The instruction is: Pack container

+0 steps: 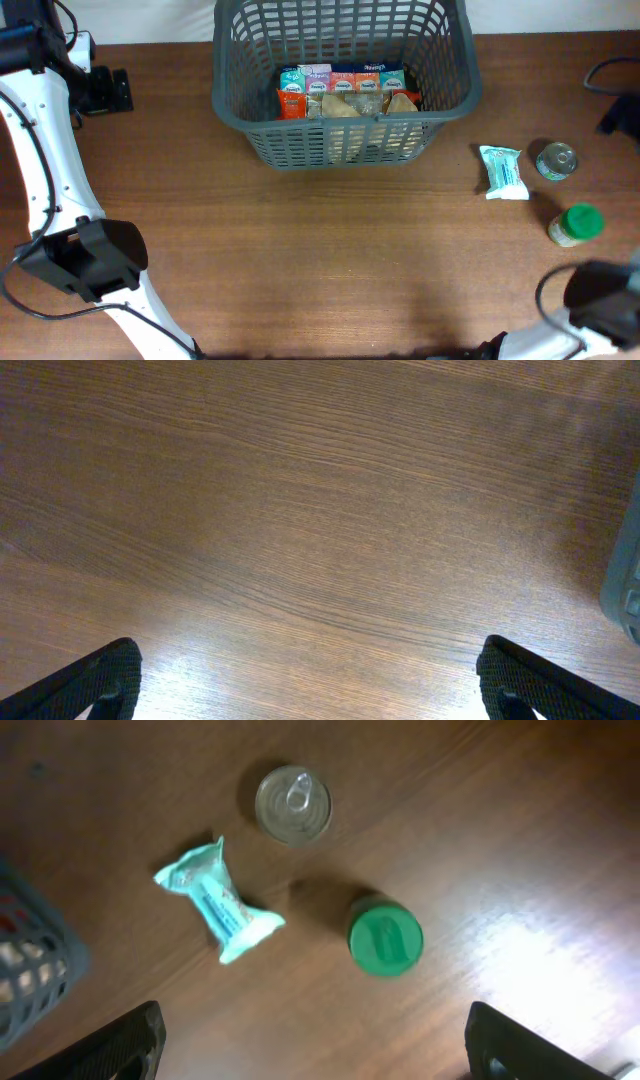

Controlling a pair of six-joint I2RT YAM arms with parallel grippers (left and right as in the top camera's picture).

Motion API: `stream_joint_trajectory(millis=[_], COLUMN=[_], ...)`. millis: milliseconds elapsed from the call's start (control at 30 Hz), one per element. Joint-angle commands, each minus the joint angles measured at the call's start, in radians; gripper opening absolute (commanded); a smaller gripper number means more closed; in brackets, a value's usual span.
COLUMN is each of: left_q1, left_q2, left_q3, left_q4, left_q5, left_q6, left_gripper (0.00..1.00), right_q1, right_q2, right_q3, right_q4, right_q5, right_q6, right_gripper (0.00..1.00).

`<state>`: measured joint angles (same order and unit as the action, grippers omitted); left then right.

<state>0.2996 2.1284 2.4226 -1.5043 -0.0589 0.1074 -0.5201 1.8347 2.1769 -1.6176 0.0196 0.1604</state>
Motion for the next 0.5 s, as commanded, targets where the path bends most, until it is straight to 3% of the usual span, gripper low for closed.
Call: stream_joint_trajectory(millis=[0, 200, 467], left_q1=[0.005, 0.005, 0.005], left_q2=[0.001, 0.001, 0.001], left_q3=[0.000, 0.000, 0.000], left_q4=[0.000, 0.000, 0.000], left_q5=[0.008, 0.008, 0.008], left_q6=[-0.013, -0.013, -0.013], left_gripper=[0.99, 0.99, 0.99], right_q1=[0.003, -0.019, -0.029], right_q2=[-0.046, -0.108, -0.079], right_q3=[-0.202, -0.504, -0.694], right_q4=[0.048, 0.298, 0.481], right_q5=[0.019, 0.037, 0.046], right_q6=[-0.003, -0.003, 0.012], right_gripper=[0.90, 1.00, 0.99])
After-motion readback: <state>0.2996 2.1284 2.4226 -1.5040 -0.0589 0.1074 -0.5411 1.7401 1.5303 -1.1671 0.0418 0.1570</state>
